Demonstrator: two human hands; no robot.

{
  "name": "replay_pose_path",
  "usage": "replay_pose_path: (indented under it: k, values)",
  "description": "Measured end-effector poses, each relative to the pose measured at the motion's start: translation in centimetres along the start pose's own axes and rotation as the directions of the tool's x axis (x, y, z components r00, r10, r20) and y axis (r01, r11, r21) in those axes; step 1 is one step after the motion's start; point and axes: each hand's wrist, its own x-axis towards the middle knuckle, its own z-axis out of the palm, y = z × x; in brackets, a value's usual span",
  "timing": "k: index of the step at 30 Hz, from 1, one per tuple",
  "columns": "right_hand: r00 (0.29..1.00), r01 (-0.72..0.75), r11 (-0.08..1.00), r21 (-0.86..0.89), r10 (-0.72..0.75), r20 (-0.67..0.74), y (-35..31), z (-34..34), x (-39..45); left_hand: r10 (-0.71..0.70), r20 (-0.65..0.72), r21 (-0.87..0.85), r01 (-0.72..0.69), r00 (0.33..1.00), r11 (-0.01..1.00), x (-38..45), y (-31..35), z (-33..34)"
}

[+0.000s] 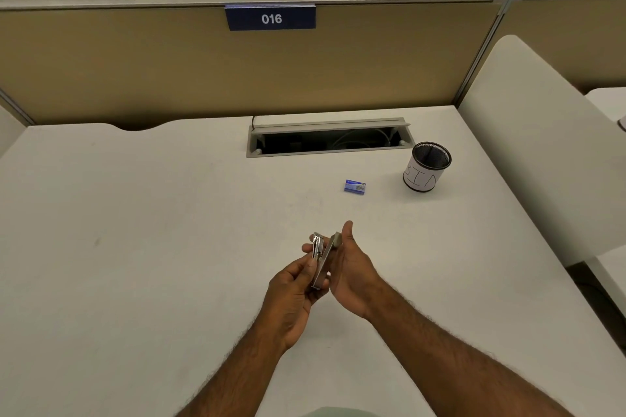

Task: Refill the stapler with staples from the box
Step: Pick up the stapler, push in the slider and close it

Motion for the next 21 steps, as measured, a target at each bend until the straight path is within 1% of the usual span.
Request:
replay_pose_path:
  k: [5, 8, 10, 13, 17, 21]
  values:
    - [0.995, -0.082, 0.977, 0.198, 0.091, -0.035, 0.5, -0.3, 1.0, 0.044, 0.033, 0.151, -0.048, 0.999, 0.987, -0.5, 0.0, 0.9]
    - [0.989, -0.127, 0.941, 0.313, 0.143, -0.029, 0.8, -0.5, 1.5, 0.094, -0.022, 0.268, -0.085, 0.995, 0.96, -0.7, -0.1, 1.6]
    - [0.986, -0.149, 0.927, 0.344, 0.168, -0.025, 0.8, -0.7, 1.7, 0.125, -0.079, 0.349, -0.09, 0.989, 0.933, -0.8, -0.2, 1.8]
    - [0.983, -0.166, 0.917, 0.363, 0.185, -0.016, 0.9, -0.8, 1.8, 0.174, -0.118, 0.442, -0.105, 0.978, 0.891, -0.9, -0.2, 2.2]
    - [0.981, -0.178, 0.901, 0.396, 0.194, 0.001, 1.0, -0.8, 1.7, 0.199, -0.146, 0.484, -0.105, 0.969, 0.869, -1.1, -0.4, 2.4]
    - [0.98, -0.179, 0.904, 0.388, 0.2, -0.013, 1.2, -0.8, 1.6, 0.192, -0.168, 0.515, -0.08, 0.967, 0.853, -1.1, -0.5, 2.5]
